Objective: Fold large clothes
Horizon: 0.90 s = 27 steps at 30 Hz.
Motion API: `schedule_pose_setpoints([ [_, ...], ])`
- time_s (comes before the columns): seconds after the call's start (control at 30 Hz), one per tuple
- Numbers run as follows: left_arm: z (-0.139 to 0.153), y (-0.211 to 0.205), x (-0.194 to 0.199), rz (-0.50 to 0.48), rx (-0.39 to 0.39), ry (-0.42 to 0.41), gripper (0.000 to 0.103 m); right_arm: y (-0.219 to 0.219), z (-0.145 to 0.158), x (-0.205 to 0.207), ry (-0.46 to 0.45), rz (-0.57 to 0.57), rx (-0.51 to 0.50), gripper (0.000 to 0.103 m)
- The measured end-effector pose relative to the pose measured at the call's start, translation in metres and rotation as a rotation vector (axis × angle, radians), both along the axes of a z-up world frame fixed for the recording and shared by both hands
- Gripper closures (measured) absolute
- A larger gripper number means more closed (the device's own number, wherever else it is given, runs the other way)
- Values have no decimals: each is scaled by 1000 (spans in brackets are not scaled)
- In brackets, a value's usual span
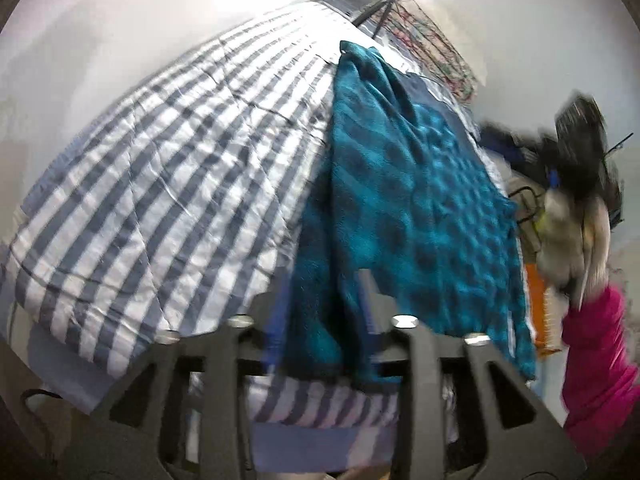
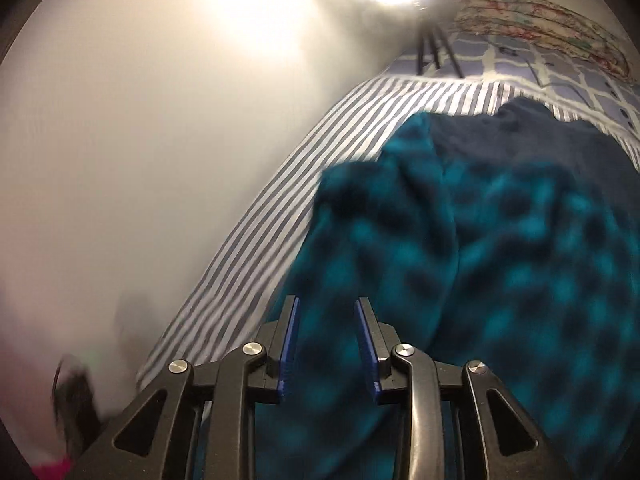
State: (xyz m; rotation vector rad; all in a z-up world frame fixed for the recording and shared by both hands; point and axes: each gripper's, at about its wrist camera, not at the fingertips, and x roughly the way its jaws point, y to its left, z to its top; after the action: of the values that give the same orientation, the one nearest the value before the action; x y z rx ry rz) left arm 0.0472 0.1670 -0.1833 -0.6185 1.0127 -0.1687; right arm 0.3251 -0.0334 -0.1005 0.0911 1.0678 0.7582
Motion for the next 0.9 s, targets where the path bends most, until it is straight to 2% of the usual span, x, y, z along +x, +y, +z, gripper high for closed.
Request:
schedule_pose_setpoints([
  [0.17, -6, -16, -6, -55, -21, 29, 63, -22, -16, -102, 75, 71, 2, 73],
  [0.23, -10, -27, -5, -75, 33, 47, 63, -24, -31, -136, 87, 88, -17, 73],
  [0.3, -13, -34, -4, -60, 140, 62, 71, -20, -44, -159, 69, 100, -46, 73],
  [0.33, -15, -36, -4, -42, 228, 73, 76, -18, -51, -166, 70, 103, -56, 73],
  [0.37, -17, -36, -4, -22, 290, 81, 76, -16, -59, -172, 77, 108, -62, 73],
  [0.4, -21, -32, -3, -3, 290, 94, 76, -15, -65, -176, 80, 112, -73, 73],
  [0.47, -22, -23, -6, 14, 206, 95, 76, -7, -81, -188, 75, 115, -126, 73],
  [0.57, -11, -17, -12, 27, 153, 37, 73, 2, -103, -197, 67, 133, -206, 74],
  [0.6, -6, -15, -13, 35, 120, 18, 68, 4, -107, -200, 67, 137, -217, 74],
  [0.67, -4, -9, -12, 52, 49, -4, 40, 1, -105, -203, 67, 134, -208, 74],
  [0.77, -9, -3, -4, 74, -27, 13, 38, -7, -87, -208, 40, 130, -169, 74],
  [0.9, -21, -15, 8, 44, -45, 58, 38, -18, -61, -206, -14, 94, -135, 69],
])
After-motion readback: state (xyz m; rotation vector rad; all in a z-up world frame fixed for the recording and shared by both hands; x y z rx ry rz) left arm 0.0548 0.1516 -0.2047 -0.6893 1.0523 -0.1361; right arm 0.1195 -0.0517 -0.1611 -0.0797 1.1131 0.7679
